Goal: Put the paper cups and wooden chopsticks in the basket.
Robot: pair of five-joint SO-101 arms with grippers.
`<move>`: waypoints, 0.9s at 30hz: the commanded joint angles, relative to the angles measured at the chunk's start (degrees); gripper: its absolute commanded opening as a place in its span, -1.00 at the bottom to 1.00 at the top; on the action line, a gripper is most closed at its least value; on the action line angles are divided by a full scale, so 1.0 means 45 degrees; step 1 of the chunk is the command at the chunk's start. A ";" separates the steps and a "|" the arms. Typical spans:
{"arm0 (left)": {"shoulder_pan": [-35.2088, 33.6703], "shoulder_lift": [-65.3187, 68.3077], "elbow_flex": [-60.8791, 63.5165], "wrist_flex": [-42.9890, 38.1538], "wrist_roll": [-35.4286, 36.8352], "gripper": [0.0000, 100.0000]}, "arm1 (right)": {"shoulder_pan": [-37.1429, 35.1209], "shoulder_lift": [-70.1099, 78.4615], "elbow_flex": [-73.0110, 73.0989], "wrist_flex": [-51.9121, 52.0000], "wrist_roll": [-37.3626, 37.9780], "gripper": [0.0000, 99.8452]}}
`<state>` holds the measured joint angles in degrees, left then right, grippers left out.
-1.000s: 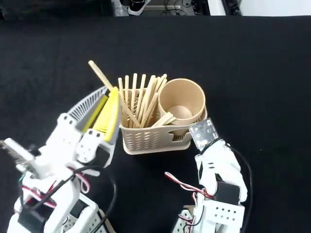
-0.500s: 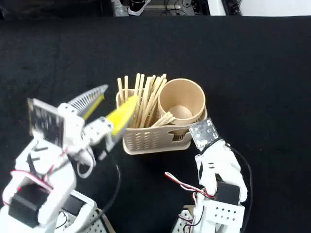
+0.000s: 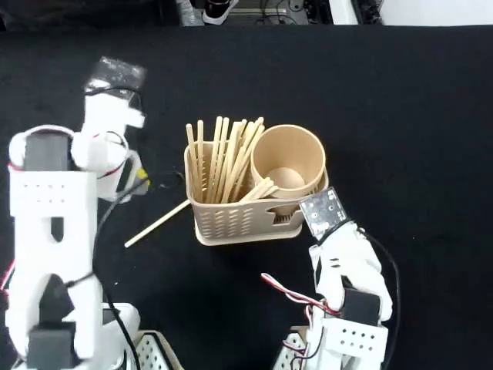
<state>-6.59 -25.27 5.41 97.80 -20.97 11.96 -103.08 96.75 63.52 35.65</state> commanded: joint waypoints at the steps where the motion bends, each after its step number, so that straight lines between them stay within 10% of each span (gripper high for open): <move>1: -0.0596 0.0586 0.1280 0.0098 -0.2559 -0.54 | 0.0137 -0.0635 -0.0029 -0.0039 0.0098 -0.98; 12: 0.0107 -0.0821 0.7941 -0.4630 -0.3985 -0.48 | 0.0137 -0.0635 -0.0029 -0.0039 0.0098 -0.98; 27: 0.0283 0.4786 0.7883 -0.8830 -0.4142 -0.72 | 0.0137 -0.0635 -0.0029 -0.0039 0.0098 -0.98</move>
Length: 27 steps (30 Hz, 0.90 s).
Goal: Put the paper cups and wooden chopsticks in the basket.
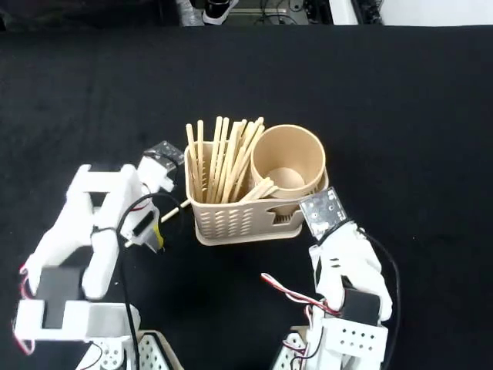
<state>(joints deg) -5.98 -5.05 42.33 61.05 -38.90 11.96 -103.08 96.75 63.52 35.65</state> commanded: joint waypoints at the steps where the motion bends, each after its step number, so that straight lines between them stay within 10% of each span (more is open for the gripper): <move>1: 0.0147 0.0274 -0.0303 -0.0723 -0.0137 -0.80 | 0.0137 -0.0635 -0.0029 -0.0039 0.0098 -0.98; 15: -0.0029 -0.3497 -0.0244 0.1700 0.0195 -0.94 | 0.0137 -0.0635 -0.0029 -0.0039 0.0098 -0.98; 27: -0.2139 -1.5258 -0.0127 0.0293 0.6232 -0.94 | 0.0137 -0.0635 -0.0029 -0.0039 0.0098 -0.98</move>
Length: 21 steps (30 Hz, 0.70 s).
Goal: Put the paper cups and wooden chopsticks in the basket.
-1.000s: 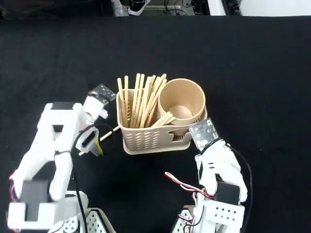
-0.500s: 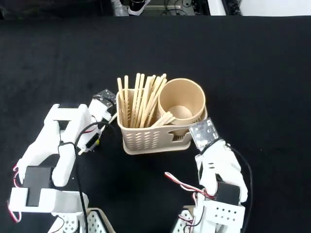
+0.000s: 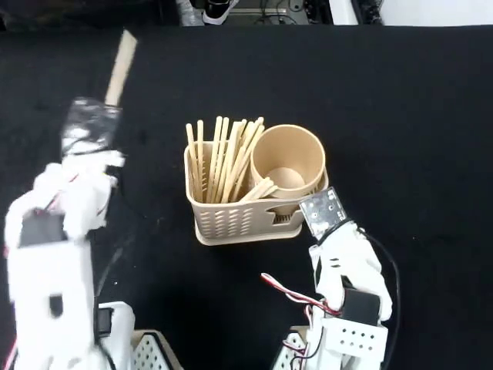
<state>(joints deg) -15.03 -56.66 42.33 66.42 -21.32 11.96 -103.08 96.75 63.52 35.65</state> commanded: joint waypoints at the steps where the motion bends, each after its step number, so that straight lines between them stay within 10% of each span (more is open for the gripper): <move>1: 0.0049 -0.4611 -0.0127 -0.1153 0.2989 -0.94 | 0.0137 -0.0635 -0.0029 -0.0039 0.0098 -0.98; 7: 0.2823 -0.7795 0.0850 -0.4161 0.5939 -0.94 | 0.0137 -0.0635 -0.0029 -0.0039 0.0098 -0.98; 21: 0.8430 -0.7912 0.6730 -0.8752 0.6154 -0.94 | 0.0137 -0.0635 -0.0029 -0.0039 0.0098 -0.98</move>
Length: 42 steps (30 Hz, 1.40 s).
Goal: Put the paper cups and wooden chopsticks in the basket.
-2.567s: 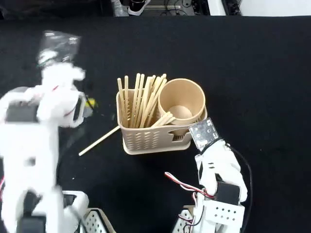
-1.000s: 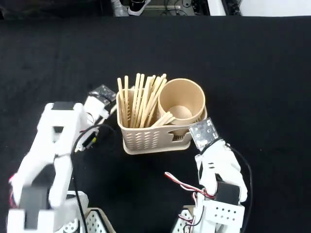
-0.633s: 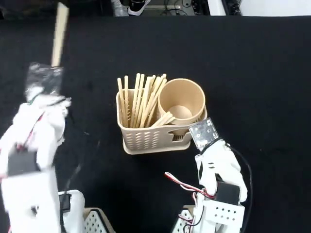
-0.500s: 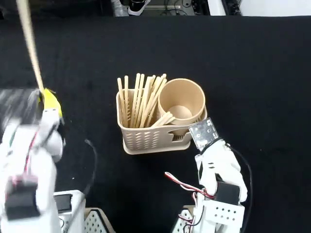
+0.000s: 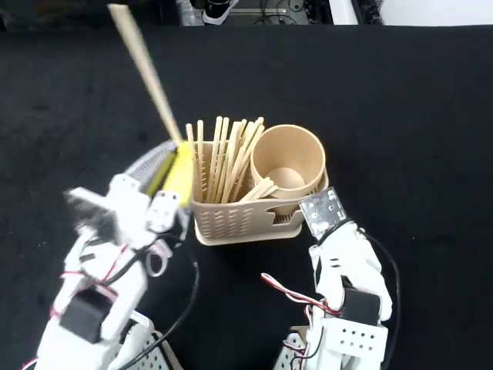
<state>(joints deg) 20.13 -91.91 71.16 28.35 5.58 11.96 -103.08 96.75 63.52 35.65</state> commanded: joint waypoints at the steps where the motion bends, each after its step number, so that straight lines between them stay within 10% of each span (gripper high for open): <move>1: 0.0654 -0.0078 0.0342 -0.0234 0.0195 -0.94 | 0.0137 -0.0635 -0.0029 -0.0039 0.0098 -0.98; 33: 0.0518 -0.0098 0.0459 0.1973 0.0625 -0.74 | 0.0156 -0.0635 -0.0029 -0.0039 0.0098 -0.98; 42: -0.1260 0.1074 -0.3858 0.6799 0.0234 -0.74 | 0.0156 -0.0635 -0.0029 -0.0039 0.0098 -0.98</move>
<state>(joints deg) 19.08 -91.65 64.48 51.30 5.23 11.96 -103.08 96.75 63.52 35.65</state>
